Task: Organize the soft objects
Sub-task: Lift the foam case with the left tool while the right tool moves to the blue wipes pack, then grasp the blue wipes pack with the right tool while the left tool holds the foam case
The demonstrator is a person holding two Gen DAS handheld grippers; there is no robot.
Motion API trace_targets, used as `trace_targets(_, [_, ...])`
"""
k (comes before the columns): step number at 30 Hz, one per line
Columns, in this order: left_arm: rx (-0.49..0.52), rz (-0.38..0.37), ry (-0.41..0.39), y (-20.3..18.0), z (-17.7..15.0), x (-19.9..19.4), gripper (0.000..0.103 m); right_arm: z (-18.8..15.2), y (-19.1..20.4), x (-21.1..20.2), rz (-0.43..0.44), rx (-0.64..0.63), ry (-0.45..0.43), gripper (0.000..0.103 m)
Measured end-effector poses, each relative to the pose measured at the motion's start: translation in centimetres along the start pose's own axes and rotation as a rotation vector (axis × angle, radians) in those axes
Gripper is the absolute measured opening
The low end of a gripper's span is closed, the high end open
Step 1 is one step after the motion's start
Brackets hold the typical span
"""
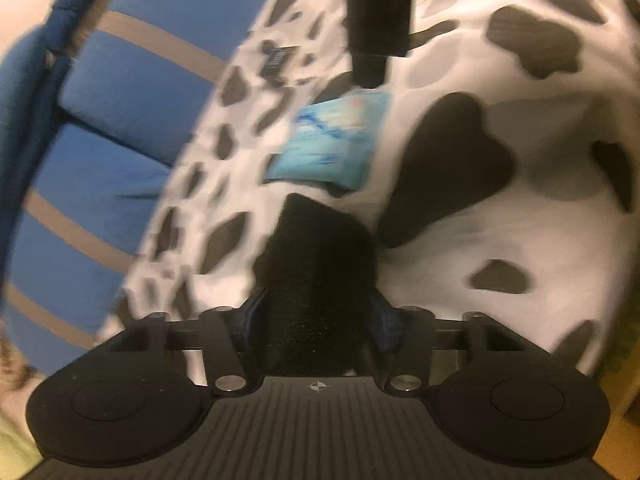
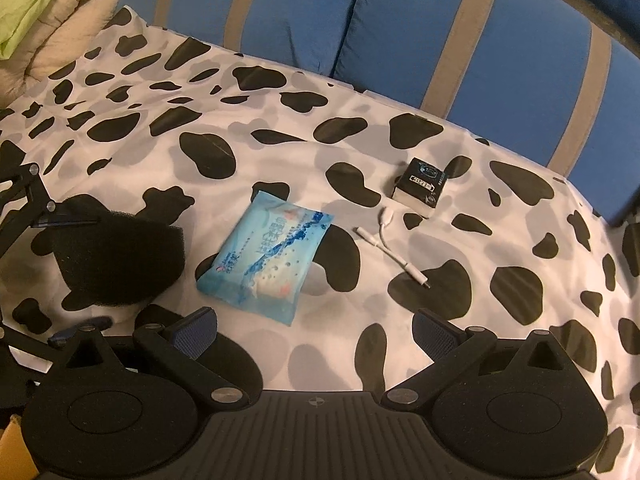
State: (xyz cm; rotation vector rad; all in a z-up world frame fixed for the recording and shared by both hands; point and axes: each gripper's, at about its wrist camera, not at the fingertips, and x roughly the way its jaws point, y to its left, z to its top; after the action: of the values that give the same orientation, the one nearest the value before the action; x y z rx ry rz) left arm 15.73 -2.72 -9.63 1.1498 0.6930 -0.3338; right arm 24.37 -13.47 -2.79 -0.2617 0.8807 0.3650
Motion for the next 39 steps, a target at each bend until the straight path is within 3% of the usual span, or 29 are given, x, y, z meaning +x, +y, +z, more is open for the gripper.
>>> trace_targets(7, [-0.25, 0.024, -0.013, 4.8, 0.9, -0.9, 0.046, 0.6, -0.6, 0.6, -0.004, 0.007, -0.013, 0.103])
trace_targets(9, [-0.374, -0.017, -0.013, 6.6, 0.8, -1.0, 0.046, 0.7, -0.8, 0.9, 0.004, 0.013, -0.015, 0.103])
trace_targets(14, [-0.73, -0.209, -0.014, 11.0, -0.6, -0.7, 0.046, 1.0, -0.9, 1.9, 0.022, 0.017, -0.017, 0.103])
trace_targets(20, [-0.931, -0.3, -0.018, 13.3, -2.1, -0.6, 0.046, 1.2, -0.1, 3.8, 0.054, 0.032, -0.011, 0.103])
trace_targets(26, [-1.034, -0.356, 0.002, 14.3, -3.1, -0.3, 0.046, 1.6, 1.3, 6.0, 0.079, 0.069, -0.012, 0.103])
trace_targets(39, [-1.025, -0.358, 0.01, 14.7, -3.6, -0.3, 0.046, 2.6, 3.0, 9.7, 0.025, 0.135, 0.012, 0.103])
